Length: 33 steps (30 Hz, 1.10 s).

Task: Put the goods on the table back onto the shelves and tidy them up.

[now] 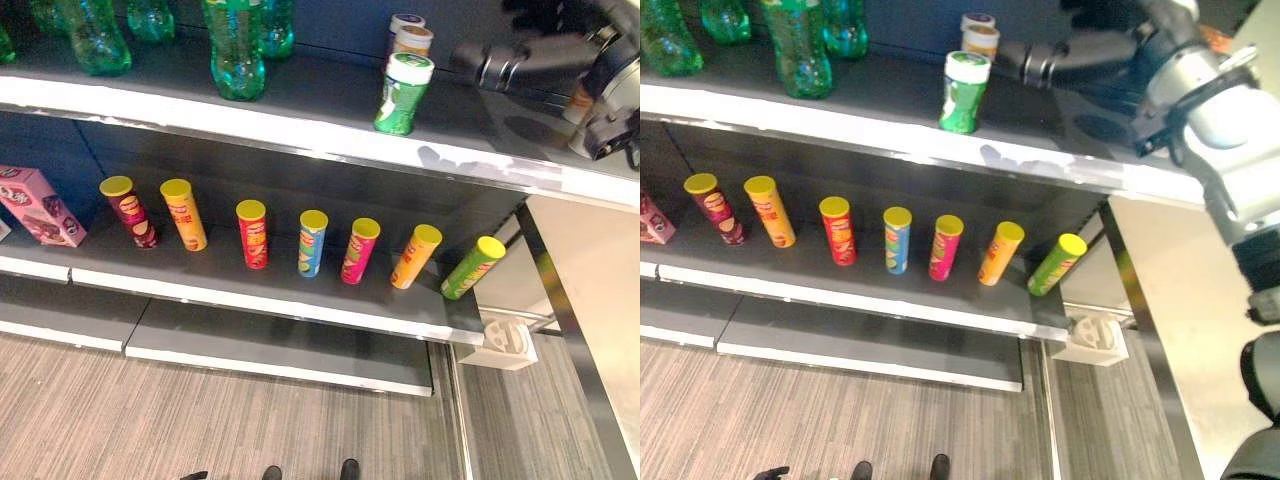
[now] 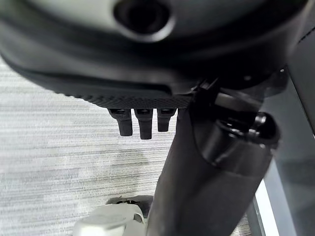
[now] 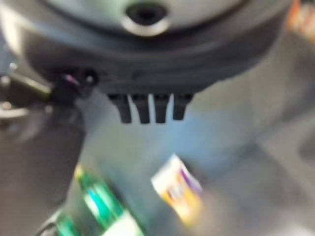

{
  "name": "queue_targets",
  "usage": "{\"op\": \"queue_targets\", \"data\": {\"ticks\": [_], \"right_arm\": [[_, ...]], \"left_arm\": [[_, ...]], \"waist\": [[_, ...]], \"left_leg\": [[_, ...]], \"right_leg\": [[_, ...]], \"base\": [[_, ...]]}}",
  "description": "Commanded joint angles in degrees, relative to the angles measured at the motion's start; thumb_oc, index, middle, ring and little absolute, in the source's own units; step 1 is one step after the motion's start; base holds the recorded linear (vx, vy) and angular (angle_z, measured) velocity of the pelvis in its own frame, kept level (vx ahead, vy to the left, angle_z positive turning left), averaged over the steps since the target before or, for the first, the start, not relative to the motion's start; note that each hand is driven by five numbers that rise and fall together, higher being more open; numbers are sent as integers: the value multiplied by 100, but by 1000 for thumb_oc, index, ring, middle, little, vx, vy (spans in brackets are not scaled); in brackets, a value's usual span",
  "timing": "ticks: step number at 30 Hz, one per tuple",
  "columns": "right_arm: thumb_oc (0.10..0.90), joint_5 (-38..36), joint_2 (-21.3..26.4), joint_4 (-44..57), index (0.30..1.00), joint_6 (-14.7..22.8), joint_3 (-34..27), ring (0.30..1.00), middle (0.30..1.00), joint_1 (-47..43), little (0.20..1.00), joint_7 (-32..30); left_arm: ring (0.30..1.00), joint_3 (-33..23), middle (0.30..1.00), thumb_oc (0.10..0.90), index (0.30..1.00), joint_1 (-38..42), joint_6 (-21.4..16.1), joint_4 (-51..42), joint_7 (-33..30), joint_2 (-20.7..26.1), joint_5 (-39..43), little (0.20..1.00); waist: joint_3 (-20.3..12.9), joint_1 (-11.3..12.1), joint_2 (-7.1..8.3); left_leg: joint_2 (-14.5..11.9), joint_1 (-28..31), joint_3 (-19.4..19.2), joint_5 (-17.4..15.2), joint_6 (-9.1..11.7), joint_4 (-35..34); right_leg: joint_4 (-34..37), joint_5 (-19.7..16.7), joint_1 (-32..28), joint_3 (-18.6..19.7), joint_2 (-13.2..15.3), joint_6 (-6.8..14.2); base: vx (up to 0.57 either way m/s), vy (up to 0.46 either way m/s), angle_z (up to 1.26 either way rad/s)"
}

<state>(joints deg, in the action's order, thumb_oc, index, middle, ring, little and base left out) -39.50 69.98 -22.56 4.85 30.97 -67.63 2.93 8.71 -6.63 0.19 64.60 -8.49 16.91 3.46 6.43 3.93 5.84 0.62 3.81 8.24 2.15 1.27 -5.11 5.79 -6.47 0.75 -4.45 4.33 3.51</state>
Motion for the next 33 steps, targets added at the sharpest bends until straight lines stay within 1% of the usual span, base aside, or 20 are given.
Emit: {"op": "queue_targets", "data": {"ticks": [1,2,3,5,9,12,14,15,17,18,19,21,23,24,25,27,29,30,31,33], "right_arm": [[800,-277,346,440,900,670,-703,900,900,47,900,-497],[800,-294,345,951,900,761,-1185,900,900,623,900,-443],[800,-253,286,1317,900,777,-1635,900,900,1157,900,-434],[800,-221,82,1939,900,838,-2187,900,900,1896,900,-330],[800,-16,-750,3219,900,796,-3517,900,900,3788,900,-103],[800,184,-1371,3888,900,748,-3939,900,900,4598,900,124],[800,269,-1530,4104,900,666,-4134,900,900,4974,900,270],[800,42,-1890,4160,900,658,-4236,900,900,5366,900,448],[800,35,-1921,4156,900,582,-4295,900,900,5562,900,523],[800,-48,-1884,4132,900,317,-4237,900,900,6259,900,1000],[800,85,-1846,4059,900,228,-4226,900,900,6560,900,1111],[800,829,-1743,3531,900,48,-4000,900,900,7212,900,1282],[800,1071,-1762,3382,900,-36,-3973,900,900,7437,900,1360],[800,2035,-1994,2539,900,-134,-3581,900,900,7878,900,1432],[800,2406,-2382,1886,900,-153,-3204,900,900,7839,900,1265],[800,2970,-3072,879,900,-237,-2709,900,900,7765,900,973],[800,3422,-3507,138,900,-258,-2376,900,900,7598,900,668],[800,3899,-4057,-895,900,-341,-2170,900,900,7377,900,179],[800,3899,-4062,-906,900,-336,-2165,900,900,7368,900,176],[800,4105,-4607,-2071,900,-419,-2042,900,900,7117,900,-279]], "left_arm": [[900,8,900,800,900,-20,-117,257,-121,270,-9,900],[900,-14,900,800,900,-35,-120,233,-105,197,-69,900],[900,-10,900,800,900,-44,-122,220,-94,211,-115,900],[900,-30,900,800,900,-26,-116,182,-54,147,-229,900],[900,-13,900,800,900,25,-128,43,30,98,-433,900],[900,-19,900,800,900,127,-156,-154,74,100,-563,900],[900,-70,900,800,900,181,-182,-229,129,113,-642,900],[900,-46,900,800,900,227,-228,-318,151,159,-700,900],[900,-59,900,800,900,237,-222,-372,202,165,-719,900],[900,-77,900,800,900,255,-255,-444,300,199,-764,900],[900,-98,900,800,900,252,-255,-484,341,200,-762,900],[900,-153,900,800,900,328,-290,-654,450,188,-623,900],[900,-145,900,800,900,315,-304,-751,515,187,-573,900],[900,-109,900,800,900,345,-358,-909,625,180,-471,900],[900,-41,900,800,900,431,-353,-879,604,150,-415,900],[900,90,900,800,900,465,-339,-900,588,142,-416,900],[900,98,900,800,900,473,-305,-881,544,118,-359,900],[900,88,900,800,900,484,-272,-833,426,62,-240,900],[900,86,900,800,900,486,-272,-832,426,65,-239,900],[900,97,900,800,900,527,-283,-782,285,49,-170,900]], "waist": [[-450,71,267],[-464,-15,193],[-474,-31,196],[-474,-114,122],[-486,-197,39],[-470,-276,-61],[-466,-347,-123],[-464,-401,-164],[-462,-450,-189],[-453,-572,-235],[-450,-588,-243],[-395,-702,-262],[-388,-724,-269],[-331,-805,-292],[-306,-821,-304],[-292,-804,-312],[-286,-776,-312],[-272,-710,-312],[-267,-711,-309],[-249,-618,-298]], "left_leg": [[-59,-174,-101,-489,292,11],[-65,-160,-134,-499,287,11],[-75,-153,-153,-507,286,11],[-83,-140,-191,-516,277,11],[-107,-113,-286,-540,264,11],[-125,-107,-354,-549,253,11],[-128,-114,-396,-561,248,11],[-136,-100,-444,-567,247,11],[-140,-90,-475,-567,249,11],[-160,-63,-573,-567,262,11],[-166,-58,-598,-569,266,11],[-176,-61,-657,-552,279,11],[-179,-62,-661,-554,277,11],[-190,-62,-675,-551,274,11],[-191,-55,-681,-548,262,11],[-192,-20,-667,-556,240,11],[-192,5,-663,-564,227,11],[-189,34,-641,-570,201,11],[-189,37,-641,-570,201,11],[-181,84,-618,-587,176,11]], "right_leg": [[-140,457,-221,-8,340,508],[-138,454,-211,19,332,511],[-136,452,-207,31,327,512],[-137,446,-197,73,321,512],[-132,442,-179,144,304,505],[-139,442,-144,195,294,507],[-140,446,-117,237,288,505],[-146,447,-98,280,278,497],[-150,445,-94,298,280,496],[-158,429,-80,366,271,495],[-160,423,-80,372,274,500],[-189,405,-36,408,282,513],[-196,409,-34,406,282,513],[-243,430,-16,391,290,512],[-266,436,-16,388,297,506],[-280,456,-50,369,308,499],[-283,468,-75,348,316,494],[-298,485,-106,321,317,482],[-298,486,-109,321,317,482],[-299,499,-169,288,318,479]], "base": [[11,-22,-6],[7,-21,-7],[3,-22,-5],[-3,-14,-14],[-5,-12,-17],[-7,-17,-14],[-16,-21,-18],[-1,-25,-21],[-7,-16,-15],[-20,-9,-21],[-32,-11,-15],[-56,-2,-15],[-42,-3,-3],[-51,-5,1],[-51,-7,-7],[1,-15,-19],[11,-8,-7],[17,-16,4],[19,-21,6],[22,-16,6]]}}
